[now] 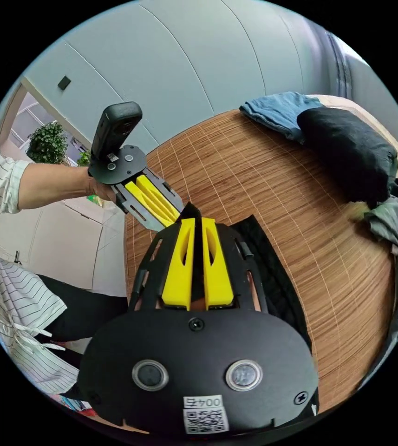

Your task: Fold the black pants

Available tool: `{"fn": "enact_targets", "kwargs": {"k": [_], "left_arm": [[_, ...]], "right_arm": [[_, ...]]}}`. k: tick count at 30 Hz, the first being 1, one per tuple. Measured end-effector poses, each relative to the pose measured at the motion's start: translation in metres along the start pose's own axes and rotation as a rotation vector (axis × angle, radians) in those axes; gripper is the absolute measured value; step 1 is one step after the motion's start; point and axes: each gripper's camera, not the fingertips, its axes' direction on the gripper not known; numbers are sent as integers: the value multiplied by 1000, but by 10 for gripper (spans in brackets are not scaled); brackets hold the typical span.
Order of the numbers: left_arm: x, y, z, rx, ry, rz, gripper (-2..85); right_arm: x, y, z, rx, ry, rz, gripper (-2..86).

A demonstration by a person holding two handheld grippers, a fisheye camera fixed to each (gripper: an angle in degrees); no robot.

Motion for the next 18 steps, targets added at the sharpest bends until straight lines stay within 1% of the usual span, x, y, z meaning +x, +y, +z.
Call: {"fn": "enact_targets", "kwargs": {"k": [2,3,4,5,6,8,9,11,12,14,16,18], "left_arm": [[6,-3,-16,42,-2,2,17],[11,-5,-26,59,-12,13,15],[14,-6,-30,63,-18,19,13],[19,-7,-36,67,-31,28,12],[22,-7,-41,71,-44,29,10],[26,-7,-46,75,-53,21,9],[28,-6,-47,73,-61,10,9],[31,-4,-47,62,-76,-12,8],[32,-2,-45,51,-83,-29,8],[35,0,-41,33,-100,-56,8],[39,1,-37,20,-118,-79,8],[46,0,-33,10,-149,-108,8]], "right_arm": [[12,27,-40,71,76,100,53],[17,37,-51,77,103,128,57],[30,62,-70,59,173,182,64],[45,92,-90,20,266,242,72],[55,109,-100,-4,313,275,76],[98,182,-144,-122,475,427,80],[109,201,-156,-149,518,467,81],[151,273,-205,-211,639,690,83],[161,292,-219,-210,662,769,84],[192,354,-270,-121,719,1028,87],[211,390,-291,-95,729,1150,91],[227,407,-296,-144,727,1167,97]]}}
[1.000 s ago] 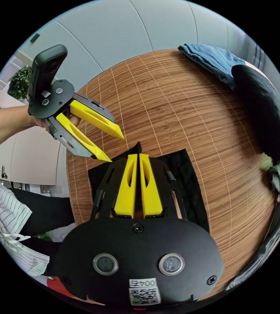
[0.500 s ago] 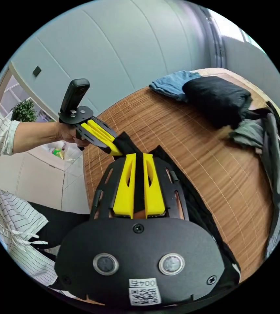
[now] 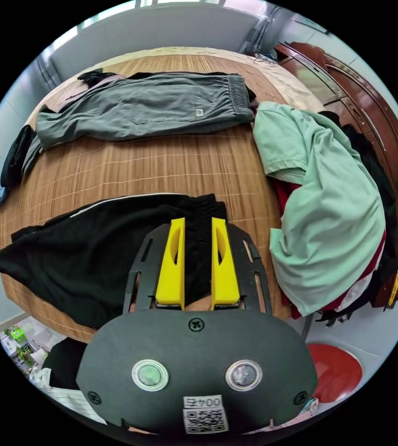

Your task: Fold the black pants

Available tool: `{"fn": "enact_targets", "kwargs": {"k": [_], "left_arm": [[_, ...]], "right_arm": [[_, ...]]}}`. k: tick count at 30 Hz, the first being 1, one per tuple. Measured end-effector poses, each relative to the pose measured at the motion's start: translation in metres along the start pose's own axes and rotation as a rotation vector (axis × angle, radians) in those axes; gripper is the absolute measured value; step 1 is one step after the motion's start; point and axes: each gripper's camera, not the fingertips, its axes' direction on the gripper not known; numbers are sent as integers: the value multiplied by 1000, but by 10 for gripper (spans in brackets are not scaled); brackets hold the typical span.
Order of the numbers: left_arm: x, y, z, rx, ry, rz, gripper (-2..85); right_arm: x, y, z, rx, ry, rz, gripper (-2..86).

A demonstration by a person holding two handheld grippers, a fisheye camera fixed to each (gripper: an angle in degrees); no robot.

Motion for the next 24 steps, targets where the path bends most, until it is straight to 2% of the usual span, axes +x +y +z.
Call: {"fn": "enact_targets", "kwargs": {"k": [3,5,8,12,15,17,24], "left_arm": [[12,-2,3,-21,-48,-18,8],[18,-3,5,-32,-69,-31,8],[27,-4,6,-38,-84,-59,8],[37,-8,9,-42,-112,-82,8],[43,-8,10,-53,-141,-98,8],[47,-7,8,-52,-156,-107,8],[48,2,-24,-7,-157,-153,7]], "right_arm": [[-12,-17,5,-6,43,-191,104],[-43,-29,5,-6,96,-467,105],[-65,-46,11,-73,153,-723,108],[-64,-77,15,-165,68,-830,105],[-63,-91,22,-275,-7,-890,62],[-59,-89,5,-240,-19,-913,13],[-11,-43,-82,-128,-37,-928,-6]]}}
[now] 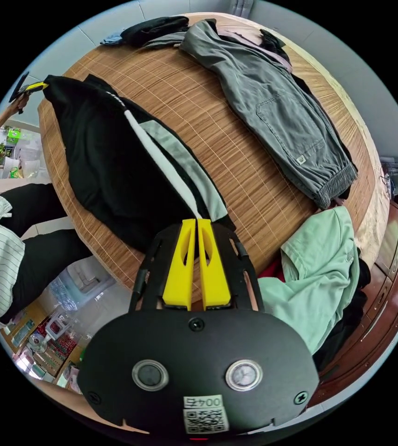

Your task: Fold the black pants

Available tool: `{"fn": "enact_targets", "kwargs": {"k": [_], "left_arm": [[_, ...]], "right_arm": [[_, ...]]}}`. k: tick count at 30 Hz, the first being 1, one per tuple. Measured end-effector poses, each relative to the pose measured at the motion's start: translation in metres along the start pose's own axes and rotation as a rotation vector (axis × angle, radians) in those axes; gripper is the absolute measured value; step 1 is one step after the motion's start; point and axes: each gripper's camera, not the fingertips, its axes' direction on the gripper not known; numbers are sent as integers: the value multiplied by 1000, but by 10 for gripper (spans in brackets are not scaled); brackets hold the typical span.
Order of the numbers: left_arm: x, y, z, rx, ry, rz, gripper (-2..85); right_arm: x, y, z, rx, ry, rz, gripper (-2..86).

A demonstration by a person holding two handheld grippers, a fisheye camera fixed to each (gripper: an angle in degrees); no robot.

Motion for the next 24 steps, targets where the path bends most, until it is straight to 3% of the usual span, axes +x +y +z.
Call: {"fn": "enact_targets", "kwargs": {"k": [9,14,22,24], "left_arm": [[-27,-39,57,-42,1,-31,4],[-51,-55,91,-115,36,-135,7],[-93,-60,119,-236,374,-283,15],[-103,-56,114,-232,352,-304,17]], "right_arm": [[84,-10,48,-54,-29,351,2],[115,-22,85,-143,-91,557,50],[124,5,67,-68,-124,764,87],[120,20,58,-17,-92,848,89]]}}
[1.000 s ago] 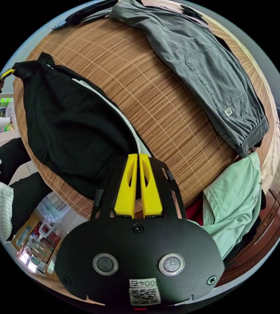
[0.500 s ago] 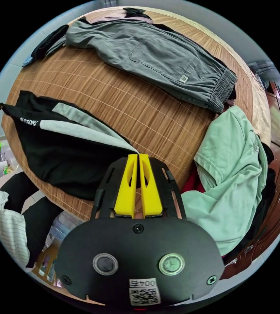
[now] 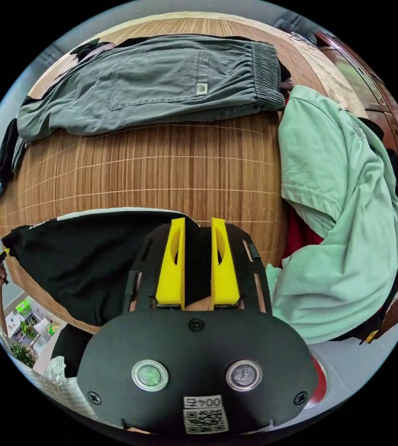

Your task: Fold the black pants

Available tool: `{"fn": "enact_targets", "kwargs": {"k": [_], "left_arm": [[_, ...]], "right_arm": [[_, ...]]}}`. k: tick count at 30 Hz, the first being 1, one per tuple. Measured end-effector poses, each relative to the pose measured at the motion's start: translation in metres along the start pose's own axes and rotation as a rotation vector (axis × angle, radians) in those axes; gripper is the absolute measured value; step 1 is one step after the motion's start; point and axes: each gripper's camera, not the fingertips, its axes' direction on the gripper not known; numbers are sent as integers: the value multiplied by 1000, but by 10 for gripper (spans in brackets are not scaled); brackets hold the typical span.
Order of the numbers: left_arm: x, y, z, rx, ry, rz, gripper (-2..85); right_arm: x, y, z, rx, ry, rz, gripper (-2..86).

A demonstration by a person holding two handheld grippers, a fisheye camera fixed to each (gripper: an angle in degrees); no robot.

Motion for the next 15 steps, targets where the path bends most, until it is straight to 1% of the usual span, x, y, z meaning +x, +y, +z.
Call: {"fn": "enact_targets", "kwargs": {"k": [2,3,5,6,7,8,9,10,11,13,15], "left_arm": [[-4,5,-7,38,-45,-15,19],[-4,10,-11,69,-60,-18,21],[2,22,-11,102,-86,11,22],[9,31,-6,104,-99,38,22],[14,36,-3,107,-113,54,22],[26,48,5,116,-159,88,21],[40,60,14,120,-209,139,20],[47,65,20,116,-237,168,19],[62,75,34,99,-312,223,17],[82,89,56,82,-421,304,16],[99,100,78,79,-564,373,19]], "right_arm": [[-5,26,-23,170,78,90,89],[-11,32,-28,198,87,88,89],[-63,59,-44,295,44,-22,90],[-82,67,-46,306,15,-70,89],[-124,85,-48,314,-59,-169,89],[-171,104,-46,316,-146,-271,89],[-196,115,-43,310,-190,-326,89],[-247,136,-37,284,-273,-427,88],[-295,157,-30,255,-342,-514,87],[-354,181,-21,215,-429,-574,84],[-393,195,-14,169,-536,-564,79]]}}
